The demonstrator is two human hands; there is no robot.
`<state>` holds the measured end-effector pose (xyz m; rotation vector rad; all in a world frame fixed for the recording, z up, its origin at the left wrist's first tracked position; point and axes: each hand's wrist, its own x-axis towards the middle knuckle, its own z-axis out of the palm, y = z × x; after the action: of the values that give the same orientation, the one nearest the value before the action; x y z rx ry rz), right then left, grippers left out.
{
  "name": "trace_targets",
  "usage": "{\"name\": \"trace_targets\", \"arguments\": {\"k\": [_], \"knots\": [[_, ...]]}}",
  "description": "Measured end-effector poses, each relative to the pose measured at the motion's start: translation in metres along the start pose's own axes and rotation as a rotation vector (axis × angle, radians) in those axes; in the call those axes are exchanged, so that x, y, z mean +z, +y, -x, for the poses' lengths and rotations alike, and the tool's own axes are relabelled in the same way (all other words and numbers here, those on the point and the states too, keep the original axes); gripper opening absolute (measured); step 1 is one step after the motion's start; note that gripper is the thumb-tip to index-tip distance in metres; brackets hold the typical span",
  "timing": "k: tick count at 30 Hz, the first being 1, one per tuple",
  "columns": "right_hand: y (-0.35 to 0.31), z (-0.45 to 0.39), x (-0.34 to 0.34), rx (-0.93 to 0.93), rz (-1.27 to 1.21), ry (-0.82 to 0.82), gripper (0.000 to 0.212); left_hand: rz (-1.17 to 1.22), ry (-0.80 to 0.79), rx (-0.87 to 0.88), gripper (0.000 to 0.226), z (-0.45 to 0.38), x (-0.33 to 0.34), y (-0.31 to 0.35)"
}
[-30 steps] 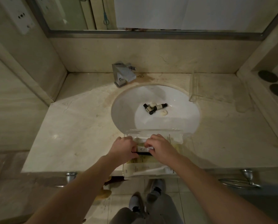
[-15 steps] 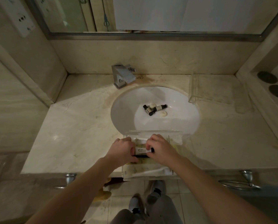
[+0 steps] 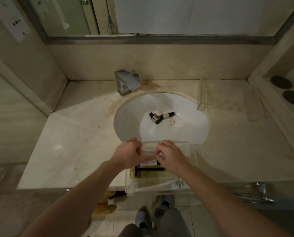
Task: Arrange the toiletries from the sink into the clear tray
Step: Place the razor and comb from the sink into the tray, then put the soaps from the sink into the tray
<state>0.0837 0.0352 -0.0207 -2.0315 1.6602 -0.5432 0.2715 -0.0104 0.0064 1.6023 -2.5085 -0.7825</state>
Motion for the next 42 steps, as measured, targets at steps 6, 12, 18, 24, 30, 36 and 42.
{"name": "trace_targets", "arguments": {"k": [6,12,18,24,30,36,42], "knots": [[0.017,-0.013,-0.015,0.157,-0.067,0.059,0.006,0.097,0.113,-0.042,0.030,-0.034,-0.007,0.010],[0.051,-0.039,-0.032,0.351,-0.155,0.156,0.007,0.178,0.133,-0.139,0.017,-0.087,-0.004,0.022],[0.102,-0.076,-0.039,0.530,-0.196,0.112,0.003,0.277,0.044,-0.285,0.010,-0.155,0.017,0.033],[0.153,-0.105,-0.025,0.630,-0.223,-0.023,0.010,0.347,0.020,-0.463,0.006,-0.216,0.047,0.034],[0.187,-0.135,-0.005,0.640,-0.224,-0.116,0.026,0.310,0.048,-0.550,0.021,-0.264,0.077,0.019],[0.207,-0.162,0.019,0.482,-0.125,-0.187,0.044,0.236,0.072,-0.514,0.031,-0.304,0.089,0.010],[0.218,-0.175,0.041,0.221,0.178,-0.154,0.035,-0.046,-0.014,-0.281,0.037,-0.334,0.100,-0.007]]}}
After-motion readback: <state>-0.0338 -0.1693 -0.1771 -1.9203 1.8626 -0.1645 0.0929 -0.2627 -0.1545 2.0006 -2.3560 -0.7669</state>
